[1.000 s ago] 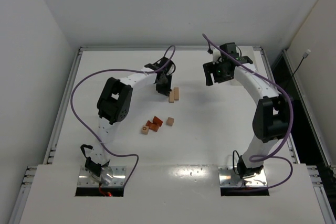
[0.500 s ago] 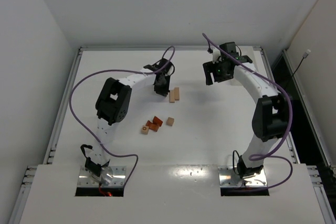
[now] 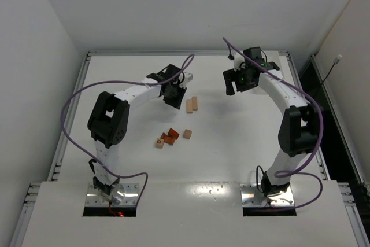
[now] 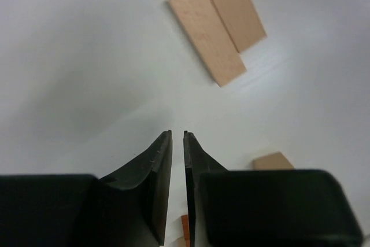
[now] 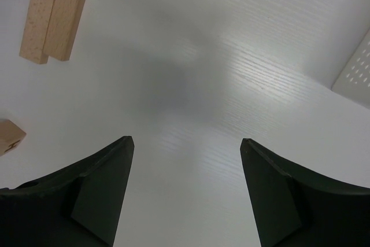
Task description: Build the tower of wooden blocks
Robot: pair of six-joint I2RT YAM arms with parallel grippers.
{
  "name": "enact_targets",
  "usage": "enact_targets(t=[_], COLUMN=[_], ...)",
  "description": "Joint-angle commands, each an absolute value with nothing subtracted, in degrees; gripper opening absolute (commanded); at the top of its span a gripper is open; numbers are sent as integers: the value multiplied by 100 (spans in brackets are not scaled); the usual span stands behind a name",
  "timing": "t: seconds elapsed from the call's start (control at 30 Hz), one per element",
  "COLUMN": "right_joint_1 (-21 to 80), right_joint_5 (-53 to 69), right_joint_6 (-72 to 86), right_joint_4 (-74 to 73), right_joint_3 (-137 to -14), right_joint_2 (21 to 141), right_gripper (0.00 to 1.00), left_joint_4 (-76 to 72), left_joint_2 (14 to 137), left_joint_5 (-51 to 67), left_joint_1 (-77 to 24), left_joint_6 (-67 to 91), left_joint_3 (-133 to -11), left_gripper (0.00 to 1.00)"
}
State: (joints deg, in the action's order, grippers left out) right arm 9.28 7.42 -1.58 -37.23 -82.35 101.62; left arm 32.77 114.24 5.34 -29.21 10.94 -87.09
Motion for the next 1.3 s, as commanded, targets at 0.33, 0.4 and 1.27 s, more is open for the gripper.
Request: enact_targets(t=[0.33, 0.4, 1.27], right_joint_1=[633, 633, 53], right_joint_5=[1292, 1231, 1116], right_joint_6=[-650, -650, -598], right_joint_4=[-3621, -3621, -3779], right_joint_3=[-8139, -8139, -8191], right_joint_2=[9853, 9853, 9800], right_gripper=[77, 77, 82], left_joint_4=[4140, 4201, 4008], left_joint_2=[11558, 11619, 12480], left_joint_5=[2452, 2452, 2285], left_joint_1=[-3278, -3339, -3674], left_joint_6=[-2038, -2205, -2777], left_joint_3=[-9272, -9333, -9677], left_gripper=[12, 12, 24])
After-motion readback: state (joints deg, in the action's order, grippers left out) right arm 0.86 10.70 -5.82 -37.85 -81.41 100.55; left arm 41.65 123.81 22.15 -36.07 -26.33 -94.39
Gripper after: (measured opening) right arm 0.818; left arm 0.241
